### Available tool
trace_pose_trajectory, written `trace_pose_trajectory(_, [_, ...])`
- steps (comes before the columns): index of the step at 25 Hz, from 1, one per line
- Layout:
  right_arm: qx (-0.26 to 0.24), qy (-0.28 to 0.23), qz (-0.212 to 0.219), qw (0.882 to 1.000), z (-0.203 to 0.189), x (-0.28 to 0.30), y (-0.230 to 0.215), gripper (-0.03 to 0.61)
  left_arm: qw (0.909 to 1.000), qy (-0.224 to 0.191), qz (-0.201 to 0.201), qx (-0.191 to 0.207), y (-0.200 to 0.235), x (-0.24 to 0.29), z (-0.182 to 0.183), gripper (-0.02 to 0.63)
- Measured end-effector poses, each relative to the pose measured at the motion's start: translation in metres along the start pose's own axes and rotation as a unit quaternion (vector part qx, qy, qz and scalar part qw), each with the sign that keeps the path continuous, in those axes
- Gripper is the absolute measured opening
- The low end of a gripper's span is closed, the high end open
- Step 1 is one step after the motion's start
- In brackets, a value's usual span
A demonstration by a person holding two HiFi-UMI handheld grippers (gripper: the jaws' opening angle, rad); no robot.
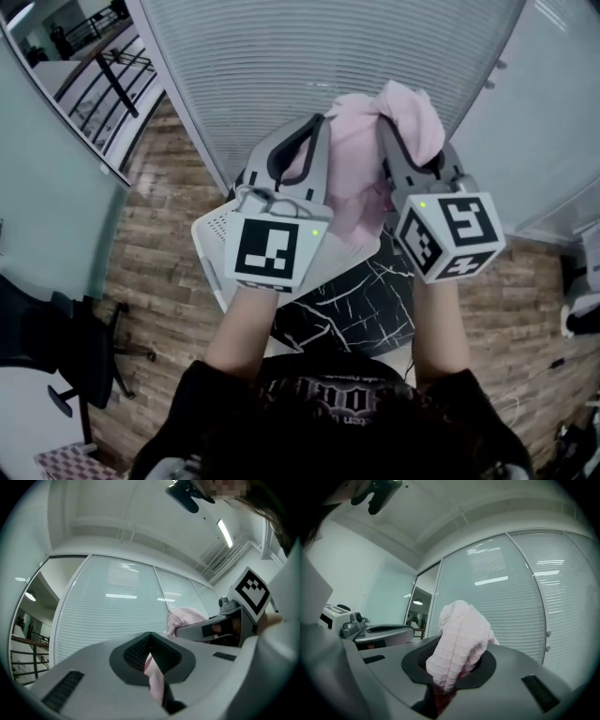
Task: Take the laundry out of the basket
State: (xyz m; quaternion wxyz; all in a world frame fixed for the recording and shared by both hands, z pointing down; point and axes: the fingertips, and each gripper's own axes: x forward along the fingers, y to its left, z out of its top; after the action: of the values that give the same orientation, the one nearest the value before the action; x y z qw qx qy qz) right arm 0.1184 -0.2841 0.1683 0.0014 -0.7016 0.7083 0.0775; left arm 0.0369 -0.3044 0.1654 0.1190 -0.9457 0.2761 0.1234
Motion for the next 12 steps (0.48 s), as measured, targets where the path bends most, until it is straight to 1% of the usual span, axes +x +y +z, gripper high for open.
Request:
trace_pose_trajectory(7, [-0.006, -0.026, -0.023, 0.999, 0.025, -0.027, -0.03, 0.071, 0.9996, -0.018, -0.02, -0.004, -0.033, 0.017, 0.015, 0.0])
trace_pose_trajectory(12, [-0.013, -0.03, -0.029, 0.999, 0.031, -0.052, -0.056, 0.071, 0.9992, -0.03, -0.026, -0.007, -0.067, 0.03, 0.027, 0.0])
